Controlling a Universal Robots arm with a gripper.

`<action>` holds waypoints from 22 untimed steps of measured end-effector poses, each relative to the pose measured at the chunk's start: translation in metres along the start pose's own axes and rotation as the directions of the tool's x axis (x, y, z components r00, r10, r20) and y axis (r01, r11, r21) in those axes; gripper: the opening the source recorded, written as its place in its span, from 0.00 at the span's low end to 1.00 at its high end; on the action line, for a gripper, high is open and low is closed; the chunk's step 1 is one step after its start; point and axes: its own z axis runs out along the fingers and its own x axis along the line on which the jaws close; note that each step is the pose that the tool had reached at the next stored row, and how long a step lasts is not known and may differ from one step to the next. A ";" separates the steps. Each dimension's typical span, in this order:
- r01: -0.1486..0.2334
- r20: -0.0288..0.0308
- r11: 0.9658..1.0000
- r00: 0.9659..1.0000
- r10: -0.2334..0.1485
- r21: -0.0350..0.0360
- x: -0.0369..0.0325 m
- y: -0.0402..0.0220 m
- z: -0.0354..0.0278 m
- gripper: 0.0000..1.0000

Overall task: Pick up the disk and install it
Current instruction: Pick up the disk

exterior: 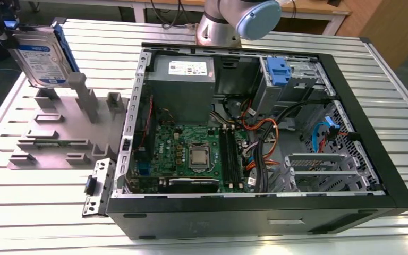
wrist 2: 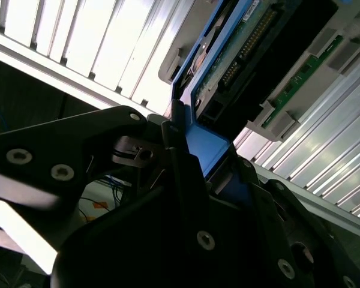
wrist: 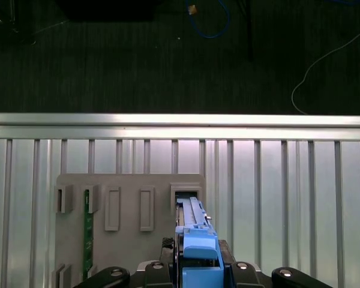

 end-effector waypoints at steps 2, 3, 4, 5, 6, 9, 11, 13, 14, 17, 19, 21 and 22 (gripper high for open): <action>0.000 0.000 1.000 1.000 0.000 0.000 0.0000 0.0000 -0.0001 0.37; 0.000 0.000 1.000 1.000 0.000 0.000 0.0000 0.0000 -0.0002 0.37; 0.000 0.000 1.000 1.000 0.000 0.000 0.0000 0.0000 -0.0002 0.37; 0.000 0.000 1.000 1.000 0.000 0.000 0.0000 0.0000 -0.0002 0.37; 0.000 0.000 1.000 1.000 0.000 0.000 0.0000 0.0000 -0.0003 0.37; 0.000 0.000 1.000 1.000 0.000 -0.001 -0.0001 0.0000 -0.0019 0.37; 0.000 0.000 1.000 1.000 0.000 0.000 -0.0001 0.0001 -0.0035 0.37; 0.000 0.000 1.000 1.000 0.000 0.000 -0.0001 0.0002 -0.0054 0.37; 0.000 0.000 1.000 1.000 0.000 0.000 -0.0001 0.0002 -0.0064 0.37; 0.000 0.000 1.000 1.000 0.000 0.000 -0.0002 0.0003 -0.0095 0.37; 0.000 0.000 1.000 1.000 0.000 0.000 -0.0002 0.0004 -0.0116 0.37; 0.000 0.000 1.000 1.000 0.000 0.000 -0.0003 0.0005 -0.0134 0.37; 0.000 0.000 1.000 1.000 0.000 0.000 -0.0003 0.0005 -0.0142 0.37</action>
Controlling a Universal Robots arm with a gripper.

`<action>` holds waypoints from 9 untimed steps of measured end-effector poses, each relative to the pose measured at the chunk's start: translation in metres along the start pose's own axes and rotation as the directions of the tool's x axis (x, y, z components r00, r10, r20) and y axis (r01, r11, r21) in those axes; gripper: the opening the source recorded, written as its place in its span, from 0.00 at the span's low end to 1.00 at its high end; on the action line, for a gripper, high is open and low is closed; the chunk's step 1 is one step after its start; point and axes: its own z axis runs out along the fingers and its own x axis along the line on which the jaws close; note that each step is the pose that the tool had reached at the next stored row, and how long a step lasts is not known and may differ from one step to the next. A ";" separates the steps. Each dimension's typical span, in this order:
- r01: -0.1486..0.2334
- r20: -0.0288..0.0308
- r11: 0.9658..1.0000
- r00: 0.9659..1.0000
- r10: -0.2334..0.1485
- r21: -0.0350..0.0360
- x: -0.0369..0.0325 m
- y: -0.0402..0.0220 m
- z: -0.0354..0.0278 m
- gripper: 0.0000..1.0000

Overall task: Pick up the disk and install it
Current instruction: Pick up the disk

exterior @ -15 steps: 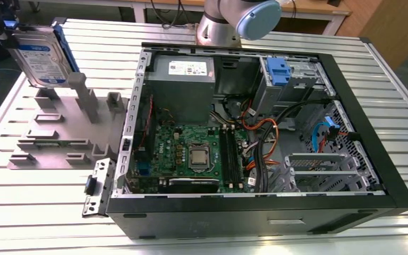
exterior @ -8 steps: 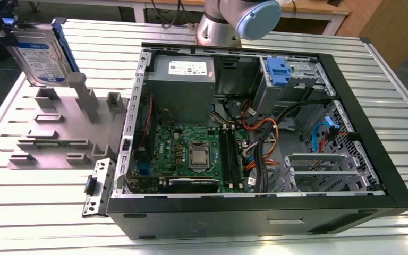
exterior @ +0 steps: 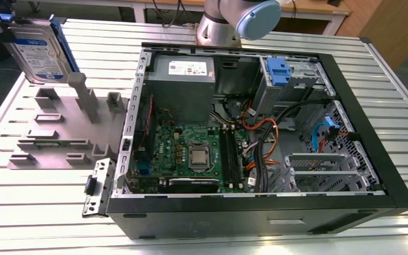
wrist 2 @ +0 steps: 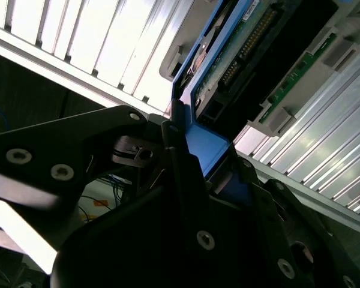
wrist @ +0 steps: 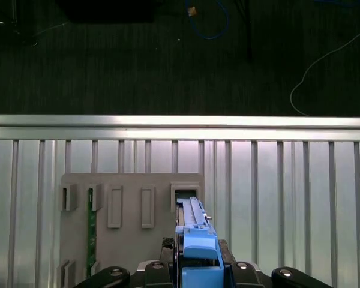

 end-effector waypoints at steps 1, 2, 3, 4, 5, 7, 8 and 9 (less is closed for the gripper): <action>0.000 0.000 1.000 1.000 0.000 0.000 0.0000 0.0000 -0.0006 0.37; 0.000 0.000 1.000 1.000 0.000 0.000 0.0000 0.0000 -0.0011 0.37; 0.000 0.000 1.000 1.000 0.000 0.000 0.0000 0.0000 -0.0012 0.37; 0.000 0.000 1.000 1.000 0.000 0.000 -0.0001 0.0000 -0.0014 0.37; 0.000 0.000 1.000 1.000 0.000 0.000 -0.0001 0.0000 -0.0016 0.37; 0.000 0.000 1.000 1.000 0.000 0.000 0.0000 0.0000 -0.0019 0.37; 0.000 0.000 1.000 1.000 0.000 0.000 -0.0001 0.0000 -0.0019 0.37; 0.000 0.000 1.000 1.000 0.000 0.000 -0.0001 0.0001 -0.0019 0.37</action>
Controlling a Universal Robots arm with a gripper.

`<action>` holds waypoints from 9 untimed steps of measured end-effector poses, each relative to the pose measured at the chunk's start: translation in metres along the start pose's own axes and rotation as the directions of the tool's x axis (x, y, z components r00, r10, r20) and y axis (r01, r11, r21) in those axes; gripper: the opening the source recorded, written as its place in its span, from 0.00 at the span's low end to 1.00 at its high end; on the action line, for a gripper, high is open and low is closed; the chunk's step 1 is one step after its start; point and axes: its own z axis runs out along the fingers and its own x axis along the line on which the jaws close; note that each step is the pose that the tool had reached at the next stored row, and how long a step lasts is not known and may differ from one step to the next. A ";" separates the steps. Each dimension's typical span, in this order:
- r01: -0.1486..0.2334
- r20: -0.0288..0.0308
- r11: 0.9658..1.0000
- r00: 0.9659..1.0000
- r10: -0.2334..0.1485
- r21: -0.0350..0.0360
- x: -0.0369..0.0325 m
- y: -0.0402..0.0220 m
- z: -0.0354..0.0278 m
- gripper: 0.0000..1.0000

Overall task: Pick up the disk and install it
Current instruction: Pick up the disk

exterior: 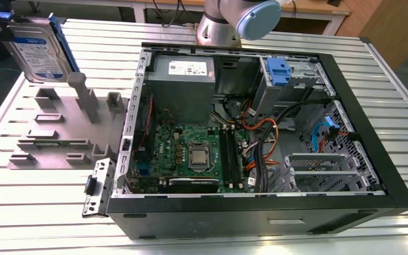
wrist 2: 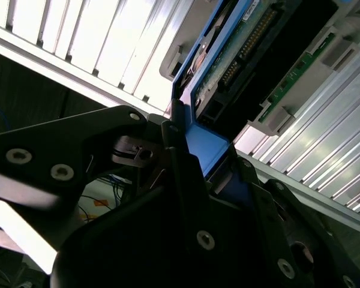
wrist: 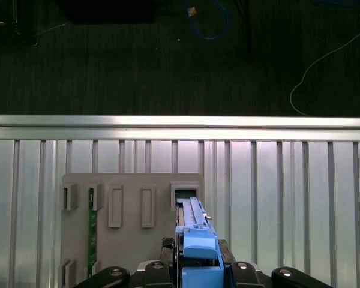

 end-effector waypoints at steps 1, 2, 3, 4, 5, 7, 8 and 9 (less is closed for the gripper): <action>0.000 0.000 1.000 1.000 0.000 0.000 0.0000 0.0000 -0.0002 0.37; 0.000 0.000 1.000 1.000 0.000 0.000 0.0000 0.0000 -0.0004 0.37; 0.000 0.000 1.000 1.000 0.000 0.000 0.0000 0.0000 -0.0007 0.37; 0.000 0.000 1.000 1.000 0.000 0.000 0.0000 0.0000 -0.0010 0.37; 0.000 0.000 1.000 1.000 0.000 0.000 0.0000 0.0000 -0.0014 0.37; 0.000 0.000 1.000 1.000 0.000 0.000 -0.0001 0.0001 -0.0023 0.37; 0.000 0.000 1.000 1.000 0.000 0.000 -0.0001 0.0001 -0.0028 0.37; 0.000 0.000 1.000 1.000 0.000 0.000 -0.0001 0.0001 -0.0034 0.37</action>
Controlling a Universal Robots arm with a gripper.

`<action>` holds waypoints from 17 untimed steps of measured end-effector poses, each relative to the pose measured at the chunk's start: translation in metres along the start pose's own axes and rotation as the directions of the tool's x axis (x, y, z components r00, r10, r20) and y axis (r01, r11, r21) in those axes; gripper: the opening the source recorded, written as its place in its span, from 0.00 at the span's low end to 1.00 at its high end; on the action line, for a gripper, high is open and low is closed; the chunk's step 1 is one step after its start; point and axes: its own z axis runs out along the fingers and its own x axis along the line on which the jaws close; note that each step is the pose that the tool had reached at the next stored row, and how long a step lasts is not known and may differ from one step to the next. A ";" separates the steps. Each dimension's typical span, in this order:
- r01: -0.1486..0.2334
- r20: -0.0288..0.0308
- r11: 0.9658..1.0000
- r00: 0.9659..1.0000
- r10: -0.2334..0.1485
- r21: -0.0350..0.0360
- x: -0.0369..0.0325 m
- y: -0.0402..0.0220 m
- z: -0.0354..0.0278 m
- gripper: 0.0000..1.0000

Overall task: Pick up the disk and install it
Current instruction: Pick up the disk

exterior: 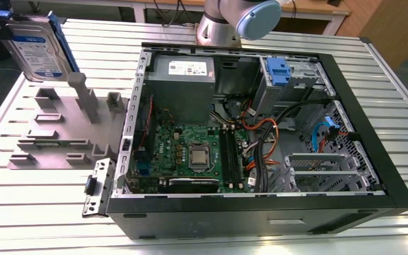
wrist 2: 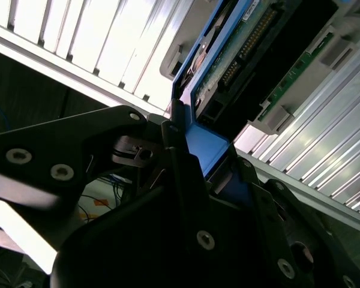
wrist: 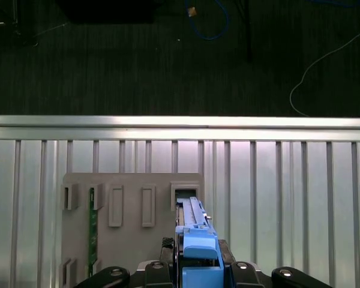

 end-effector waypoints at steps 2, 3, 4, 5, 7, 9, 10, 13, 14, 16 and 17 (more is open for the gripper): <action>0.000 0.000 1.000 1.000 0.000 0.000 0.0000 0.0001 -0.0012 0.37; 0.000 0.000 1.000 1.000 0.000 0.000 0.0000 0.0000 -0.0018 0.37; 0.000 0.000 1.000 1.000 0.000 0.000 -0.0001 0.0001 -0.0024 0.37; 0.000 0.000 1.000 1.000 0.000 0.000 -0.0001 0.0001 -0.0031 0.37; 0.000 0.000 1.000 1.000 0.000 0.000 -0.0001 0.0002 -0.0044 0.37; 0.000 0.000 1.000 1.000 0.000 0.000 -0.0001 0.0002 -0.0056 0.37; 0.000 0.000 1.000 1.000 0.000 0.000 -0.0001 0.0002 -0.0062 0.37; 0.000 0.000 1.000 1.000 0.000 0.000 -0.0002 0.0003 -0.0075 0.37; 0.000 0.000 1.000 1.000 0.000 0.000 -0.0002 0.0003 -0.0078 0.37; 0.000 0.000 1.000 1.000 0.000 0.000 -0.0002 0.0003 -0.0084 0.37; 0.000 0.000 1.000 1.000 0.000 0.000 -0.0002 0.0003 -0.0086 0.37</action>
